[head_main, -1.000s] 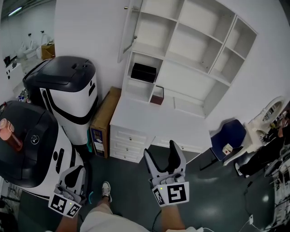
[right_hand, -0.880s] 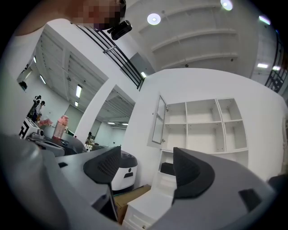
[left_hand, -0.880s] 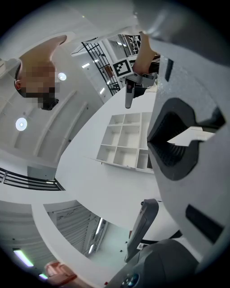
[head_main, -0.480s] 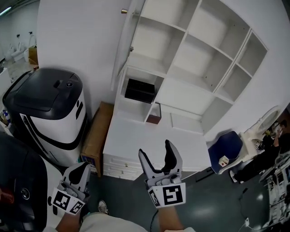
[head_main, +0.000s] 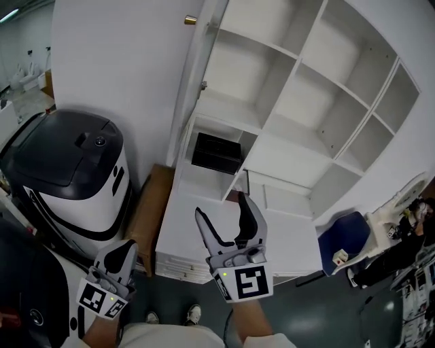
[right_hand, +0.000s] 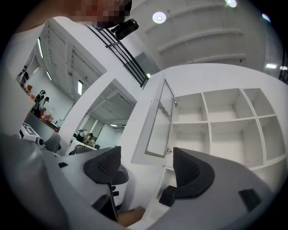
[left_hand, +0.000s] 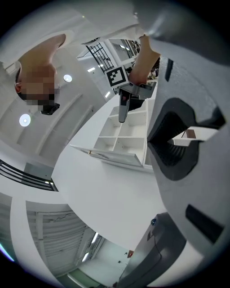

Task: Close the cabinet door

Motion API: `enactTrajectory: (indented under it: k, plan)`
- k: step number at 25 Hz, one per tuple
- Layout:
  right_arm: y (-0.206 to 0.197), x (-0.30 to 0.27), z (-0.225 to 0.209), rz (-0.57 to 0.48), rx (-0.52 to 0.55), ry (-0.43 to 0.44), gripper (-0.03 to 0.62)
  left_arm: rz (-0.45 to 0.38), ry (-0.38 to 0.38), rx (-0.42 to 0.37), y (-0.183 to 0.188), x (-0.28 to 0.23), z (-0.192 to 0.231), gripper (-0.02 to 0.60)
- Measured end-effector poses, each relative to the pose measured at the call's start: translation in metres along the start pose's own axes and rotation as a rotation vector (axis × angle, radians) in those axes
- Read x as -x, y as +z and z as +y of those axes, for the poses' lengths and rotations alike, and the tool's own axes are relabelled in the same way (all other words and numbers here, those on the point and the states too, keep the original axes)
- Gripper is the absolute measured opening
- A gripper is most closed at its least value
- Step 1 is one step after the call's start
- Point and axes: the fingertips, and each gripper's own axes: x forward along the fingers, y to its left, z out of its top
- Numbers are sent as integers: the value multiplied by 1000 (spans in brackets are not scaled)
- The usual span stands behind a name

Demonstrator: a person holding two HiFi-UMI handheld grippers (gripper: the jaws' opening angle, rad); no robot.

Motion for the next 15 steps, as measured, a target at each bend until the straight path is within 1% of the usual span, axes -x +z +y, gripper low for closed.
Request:
enactTrajectory:
  k: [5,9,11,15]
  plan:
    - [3,-56,7,-59,-14,98,331,24,111,-41,-3,7,14,3]
    - [8,-110,19,-90,10,147,331,9,215,-49,1,19,30,3]
    - [8,-135,27,-102,26,158,334,6,259,-59,3,27,38,3]
    - [6,-168,28,-103,40,133,334,5,345,-67,4,46,48,3]
